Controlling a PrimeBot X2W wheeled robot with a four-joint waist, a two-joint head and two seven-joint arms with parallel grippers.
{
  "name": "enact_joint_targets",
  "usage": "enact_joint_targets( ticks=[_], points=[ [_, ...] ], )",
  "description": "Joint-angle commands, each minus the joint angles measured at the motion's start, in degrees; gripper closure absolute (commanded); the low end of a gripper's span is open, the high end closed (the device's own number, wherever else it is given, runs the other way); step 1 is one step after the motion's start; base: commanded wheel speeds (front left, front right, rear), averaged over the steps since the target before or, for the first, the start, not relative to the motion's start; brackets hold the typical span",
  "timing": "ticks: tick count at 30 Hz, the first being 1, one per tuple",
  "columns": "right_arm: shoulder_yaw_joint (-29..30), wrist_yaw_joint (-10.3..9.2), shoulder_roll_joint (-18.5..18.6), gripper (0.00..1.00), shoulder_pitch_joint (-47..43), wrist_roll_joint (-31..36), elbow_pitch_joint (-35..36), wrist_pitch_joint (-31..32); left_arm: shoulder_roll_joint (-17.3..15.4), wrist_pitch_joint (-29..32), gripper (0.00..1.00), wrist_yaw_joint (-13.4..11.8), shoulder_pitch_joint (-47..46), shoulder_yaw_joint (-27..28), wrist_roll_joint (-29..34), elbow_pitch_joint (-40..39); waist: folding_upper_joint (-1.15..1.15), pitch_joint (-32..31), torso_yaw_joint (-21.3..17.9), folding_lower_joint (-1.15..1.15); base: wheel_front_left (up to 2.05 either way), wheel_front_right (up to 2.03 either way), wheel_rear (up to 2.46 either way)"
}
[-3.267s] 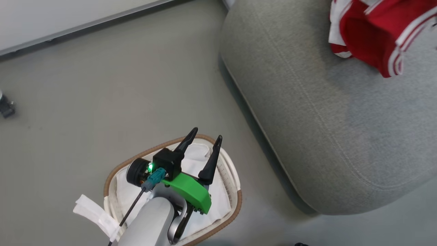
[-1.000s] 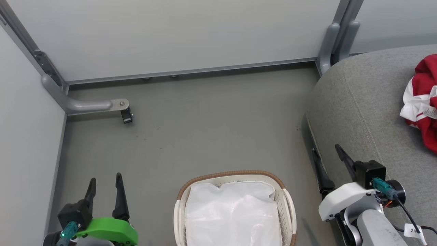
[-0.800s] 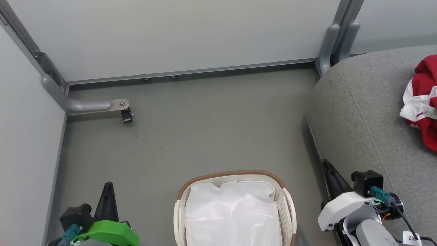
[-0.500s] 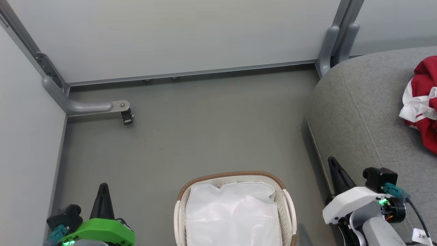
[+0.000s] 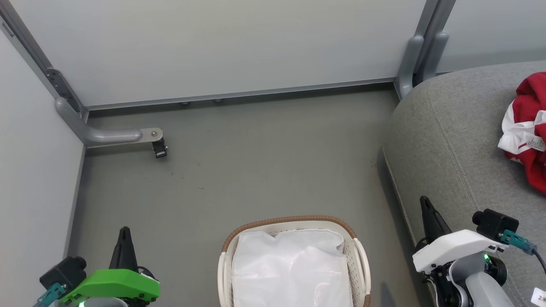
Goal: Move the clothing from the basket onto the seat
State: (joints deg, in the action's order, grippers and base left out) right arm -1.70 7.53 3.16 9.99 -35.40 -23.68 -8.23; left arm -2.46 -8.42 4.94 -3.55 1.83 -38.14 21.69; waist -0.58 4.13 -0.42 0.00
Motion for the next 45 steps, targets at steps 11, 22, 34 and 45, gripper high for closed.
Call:
enact_joint_targets(
  ticks=[11,22,34,45],
  points=[
    [1.67,-0.02,0.2,1.0,-0.36,-10.34,2.5,2.59,-0.31,2.64,1.0,0.65,-1.56,1.04,-9.84,-2.12,0.17,-0.46,0.05,0.0,0.0,0.0,0.0],
    [2.83,-0.03,0.13,1.0,-0.86,-18.35,3.75,4.74,-0.37,4.8,1.0,0.98,-1.93,1.67,-17.49,-3.05,0.22,-0.91,0.1,0.0,0.0,0.0,0.0],
    [3.97,-0.04,0.06,1.0,-1.48,-26.1,4.95,6.76,-0.42,6.84,1.0,1.31,-2.3,2.35,-24.88,-4.0,0.27,-1.39,0.15,0.0,0.0,0.0,0.0],
    [4.91,-0.04,0.0,1.0,-2.01,-32.53,5.93,8.49,-0.46,8.57,1.0,1.65,-2.51,2.89,-30.97,-4.71,0.32,-1.84,0.19,0.0,0.0,0.0,0.0]
  ],
)
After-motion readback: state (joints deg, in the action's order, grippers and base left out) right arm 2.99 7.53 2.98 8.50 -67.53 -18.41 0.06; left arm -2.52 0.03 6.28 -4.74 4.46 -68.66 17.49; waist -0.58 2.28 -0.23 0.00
